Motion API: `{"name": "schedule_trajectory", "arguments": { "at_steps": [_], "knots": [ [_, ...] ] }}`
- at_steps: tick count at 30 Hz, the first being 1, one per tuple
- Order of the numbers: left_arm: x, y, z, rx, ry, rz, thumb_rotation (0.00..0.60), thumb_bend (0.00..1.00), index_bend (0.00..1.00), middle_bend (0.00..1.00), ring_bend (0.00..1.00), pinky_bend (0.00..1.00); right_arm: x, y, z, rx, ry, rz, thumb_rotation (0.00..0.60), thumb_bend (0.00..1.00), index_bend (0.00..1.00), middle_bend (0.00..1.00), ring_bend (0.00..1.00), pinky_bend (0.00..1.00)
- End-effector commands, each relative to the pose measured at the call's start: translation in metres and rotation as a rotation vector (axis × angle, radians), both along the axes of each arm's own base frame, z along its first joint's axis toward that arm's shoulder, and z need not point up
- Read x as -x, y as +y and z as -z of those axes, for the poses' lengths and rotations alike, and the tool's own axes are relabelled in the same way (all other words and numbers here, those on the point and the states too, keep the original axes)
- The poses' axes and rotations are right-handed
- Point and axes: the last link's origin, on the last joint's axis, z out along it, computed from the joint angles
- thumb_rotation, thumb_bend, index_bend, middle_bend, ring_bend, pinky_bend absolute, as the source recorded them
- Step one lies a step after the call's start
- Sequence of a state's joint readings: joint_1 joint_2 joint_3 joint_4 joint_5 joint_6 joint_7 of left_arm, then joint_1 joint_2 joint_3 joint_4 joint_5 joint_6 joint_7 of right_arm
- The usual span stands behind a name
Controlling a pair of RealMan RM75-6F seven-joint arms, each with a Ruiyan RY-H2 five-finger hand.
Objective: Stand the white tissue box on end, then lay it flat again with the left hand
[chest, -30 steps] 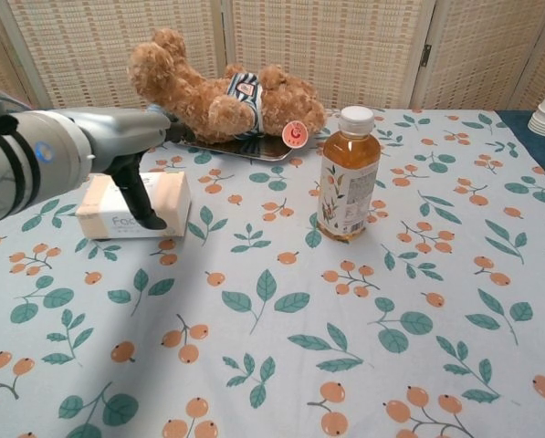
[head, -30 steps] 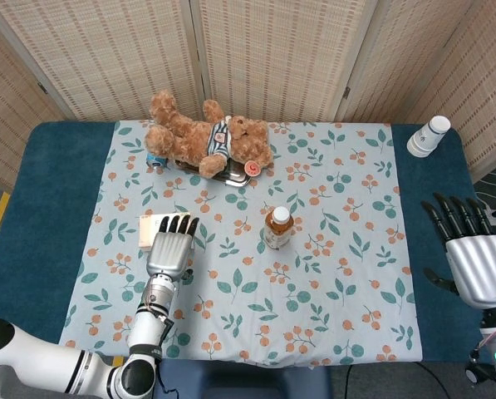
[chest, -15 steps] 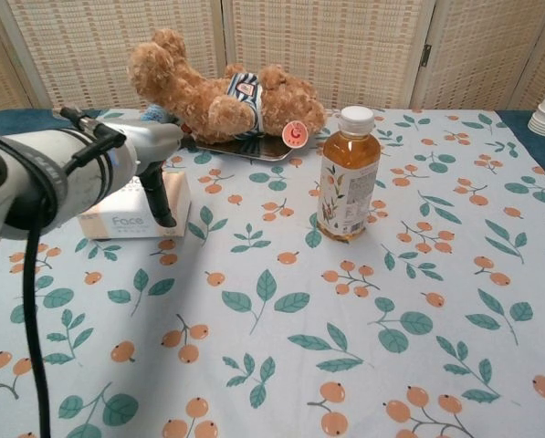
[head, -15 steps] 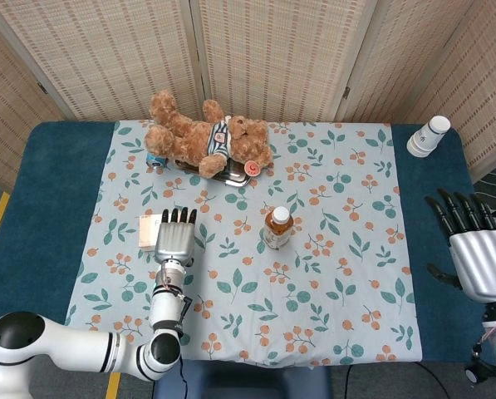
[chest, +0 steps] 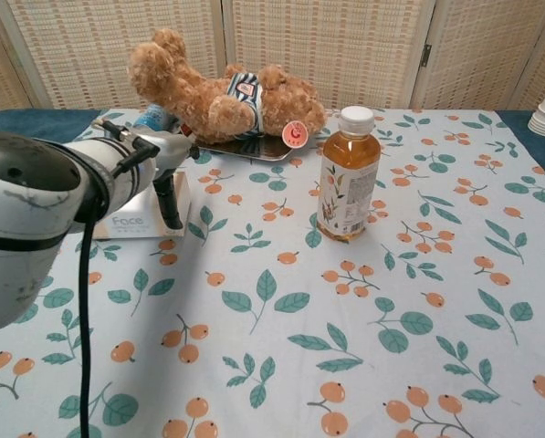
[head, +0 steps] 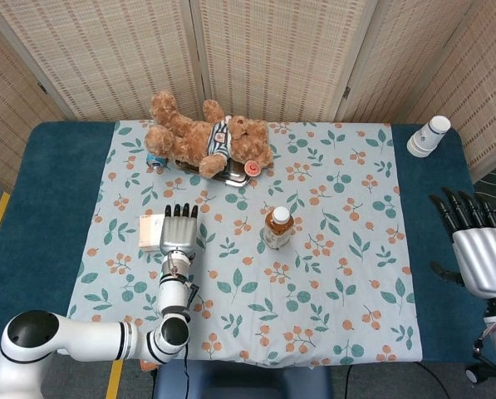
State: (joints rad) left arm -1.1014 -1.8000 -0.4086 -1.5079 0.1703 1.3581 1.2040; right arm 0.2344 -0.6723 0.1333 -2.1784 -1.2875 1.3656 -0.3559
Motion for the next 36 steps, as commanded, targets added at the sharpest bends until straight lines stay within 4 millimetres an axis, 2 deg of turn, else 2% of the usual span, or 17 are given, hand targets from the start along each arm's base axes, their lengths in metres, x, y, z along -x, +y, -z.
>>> {"name": "schedule_trajectory", "arguments": {
  "at_steps": [1,13,22,25,29,33,36],
  "knots": [
    [0.002,0.005,0.004,0.004,0.013,-0.003,0.6,0.18,0.0,0.02,0.0,0.04,0.001,-0.001,0.002,-0.016,-0.008,0.01,0.6,0.12,0.07,0.0,0.0,0.0],
    [0.021,0.024,-0.006,-0.033,0.045,-0.031,0.6,0.18,0.0,0.04,0.0,0.04,0.005,-0.005,0.005,-0.036,-0.002,0.035,0.6,0.12,0.07,0.0,0.0,0.0],
    [0.031,0.029,-0.005,-0.017,0.044,-0.06,0.6,0.18,0.02,0.14,0.0,0.05,0.007,-0.006,0.008,-0.048,-0.002,0.052,0.6,0.12,0.07,0.0,0.0,0.0],
    [0.034,0.028,-0.003,-0.006,0.051,-0.068,0.6,0.2,0.13,0.27,0.03,0.08,0.007,-0.006,0.008,-0.048,-0.001,0.055,0.6,0.12,0.07,0.0,0.0,0.0],
    [0.034,0.031,-0.003,-0.054,0.054,-0.037,0.6,0.24,0.33,0.49,0.18,0.14,0.008,-0.006,0.009,-0.056,-0.003,0.064,0.6,0.12,0.07,0.0,0.0,0.0],
    [0.031,0.033,-0.008,-0.097,0.039,-0.004,0.6,0.28,0.46,0.64,0.3,0.19,0.008,-0.007,0.008,-0.055,-0.005,0.067,0.6,0.12,0.07,0.0,0.0,0.0],
    [0.025,0.034,-0.016,-0.139,0.003,0.034,0.6,0.3,0.5,0.68,0.34,0.22,0.009,-0.007,0.008,-0.056,-0.006,0.071,0.6,0.12,0.07,0.0,0.0,0.0]
  ]
}}
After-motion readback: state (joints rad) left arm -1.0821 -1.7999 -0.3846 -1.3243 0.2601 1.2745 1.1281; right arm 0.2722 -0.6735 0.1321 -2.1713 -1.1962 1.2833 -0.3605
